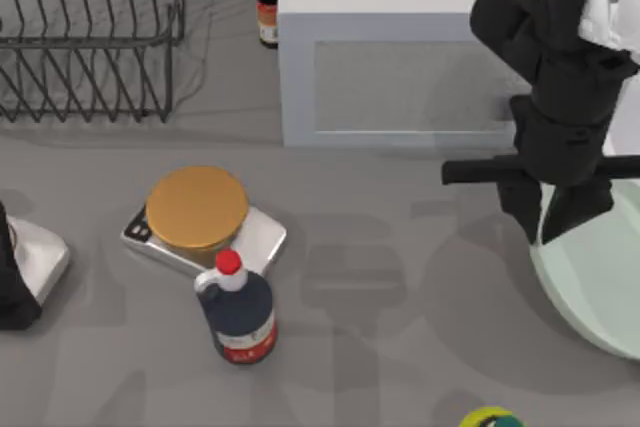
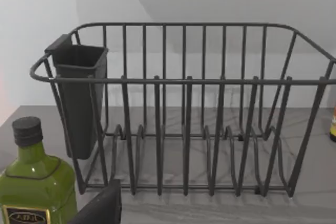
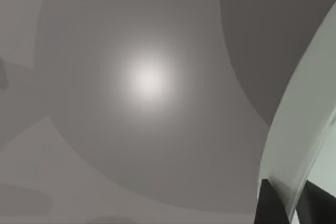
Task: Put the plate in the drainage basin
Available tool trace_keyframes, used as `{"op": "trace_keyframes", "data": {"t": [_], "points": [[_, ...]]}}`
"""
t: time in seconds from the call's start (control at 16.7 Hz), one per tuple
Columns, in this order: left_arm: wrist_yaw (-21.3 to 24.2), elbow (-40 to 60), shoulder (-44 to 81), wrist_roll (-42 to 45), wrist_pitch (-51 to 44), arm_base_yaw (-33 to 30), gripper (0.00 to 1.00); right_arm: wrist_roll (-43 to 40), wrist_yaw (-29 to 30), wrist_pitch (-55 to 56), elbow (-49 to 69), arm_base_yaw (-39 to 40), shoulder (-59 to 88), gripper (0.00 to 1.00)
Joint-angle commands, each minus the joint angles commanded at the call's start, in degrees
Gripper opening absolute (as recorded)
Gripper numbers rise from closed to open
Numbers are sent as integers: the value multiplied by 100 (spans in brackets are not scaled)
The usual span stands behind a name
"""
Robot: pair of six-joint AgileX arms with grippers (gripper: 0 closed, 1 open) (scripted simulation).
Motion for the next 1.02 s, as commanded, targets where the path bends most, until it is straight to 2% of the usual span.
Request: {"op": "trace_keyframes", "data": {"t": [0.3, 0.66, 1.02], "points": [[0, 0, 0, 0, 0, 0, 100, 8, 37, -1631, 1868, -141, 17, 0], [0, 0, 0, 0, 0, 0, 100, 46, 42, -2615, 3877, -12, 291, 0], [0, 0, 0, 0, 0, 0, 100, 51, 37, -2804, 4441, 67, 363, 0]]}}
